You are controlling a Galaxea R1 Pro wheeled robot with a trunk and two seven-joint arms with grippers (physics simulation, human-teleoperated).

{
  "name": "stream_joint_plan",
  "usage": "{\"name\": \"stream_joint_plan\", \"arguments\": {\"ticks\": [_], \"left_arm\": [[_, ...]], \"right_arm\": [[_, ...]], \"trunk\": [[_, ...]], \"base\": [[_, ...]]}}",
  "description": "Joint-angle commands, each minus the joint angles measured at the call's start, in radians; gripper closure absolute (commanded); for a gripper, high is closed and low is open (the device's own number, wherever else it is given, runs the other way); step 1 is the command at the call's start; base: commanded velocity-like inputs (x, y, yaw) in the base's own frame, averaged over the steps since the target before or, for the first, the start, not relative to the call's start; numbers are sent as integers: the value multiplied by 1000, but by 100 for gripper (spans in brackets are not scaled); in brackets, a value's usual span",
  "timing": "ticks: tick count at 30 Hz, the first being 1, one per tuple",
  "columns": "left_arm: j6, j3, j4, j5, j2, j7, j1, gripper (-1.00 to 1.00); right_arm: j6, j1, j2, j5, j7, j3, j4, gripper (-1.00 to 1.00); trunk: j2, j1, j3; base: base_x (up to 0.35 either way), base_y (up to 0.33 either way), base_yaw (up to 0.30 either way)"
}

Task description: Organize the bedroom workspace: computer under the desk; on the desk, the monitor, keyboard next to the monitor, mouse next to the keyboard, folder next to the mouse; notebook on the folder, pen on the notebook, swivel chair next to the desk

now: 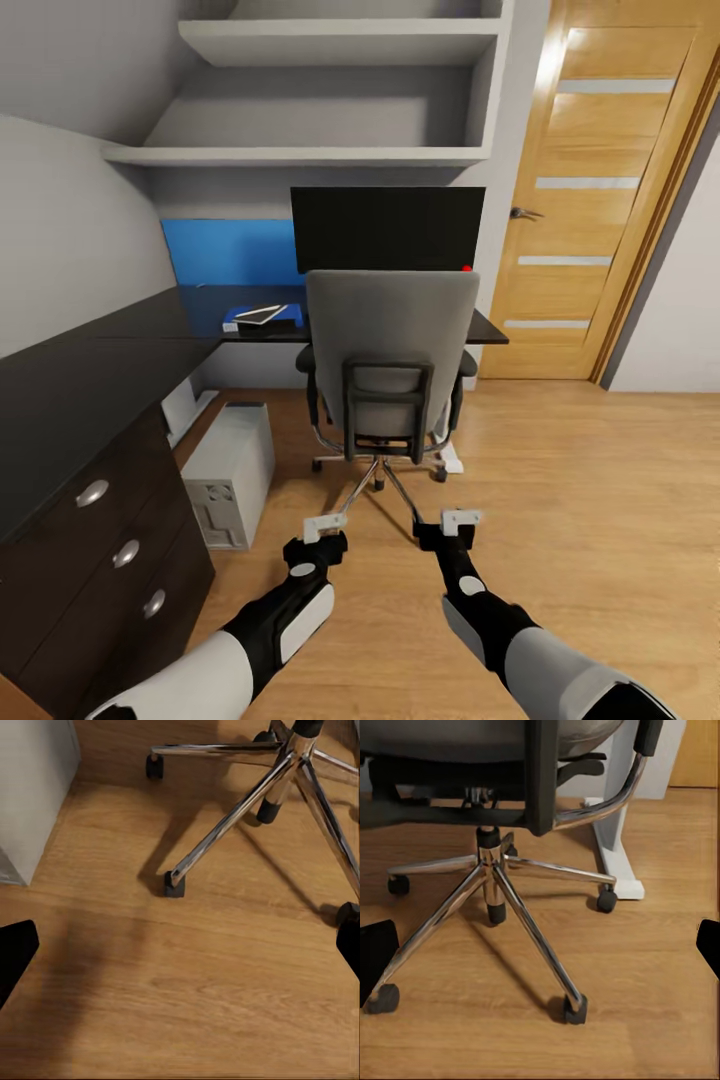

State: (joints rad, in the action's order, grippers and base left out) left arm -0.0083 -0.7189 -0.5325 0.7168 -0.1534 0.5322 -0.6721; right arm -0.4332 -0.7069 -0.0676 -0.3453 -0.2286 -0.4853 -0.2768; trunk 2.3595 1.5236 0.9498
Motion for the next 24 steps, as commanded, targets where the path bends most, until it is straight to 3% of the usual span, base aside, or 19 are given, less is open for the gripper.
{"name": "stream_joint_plan", "arguments": {"ticks": [1,2,8,9,12,13,16,24], "left_arm": [[-1,-8,10,8,3,8,-1,-100],[-3,-10,133,8,8,6,-1,-100],[-49,-11,236,13,8,5,-1,-100],[-195,-13,411,15,0,2,1,-100],[-224,-12,447,15,0,1,16,-100],[-267,-10,474,16,2,1,78,-100],[-279,-10,477,15,4,1,122,-100],[-325,-7,488,15,8,2,231,-100]], "right_arm": [[-3,0,0,-6,-7,-9,9,-100],[-13,9,0,-9,-9,-7,96,-100],[-78,26,3,-10,-10,-5,174,-100],[-168,59,6,-12,-11,-4,281,-100],[-178,89,6,-12,-11,-3,288,-100],[-189,146,10,-12,-11,-2,293,-100],[-214,180,11,-10,-10,-2,293,-100],[-222,219,24,-9,-6,-3,295,-100]], "trunk": [[-7,-4,-2],[-14,-8,-5],[-56,-31,-24],[-63,-35,-27],[-84,-46,-37],[-91,-50,-40],[-112,-62,-49],[-168,-92,-74]], "base": [[-25,0,0],[-3,0,0],[-1,0,0],[0,0,0],[0,0,0],[0,0,0],[0,0,0],[0,0,0]]}}
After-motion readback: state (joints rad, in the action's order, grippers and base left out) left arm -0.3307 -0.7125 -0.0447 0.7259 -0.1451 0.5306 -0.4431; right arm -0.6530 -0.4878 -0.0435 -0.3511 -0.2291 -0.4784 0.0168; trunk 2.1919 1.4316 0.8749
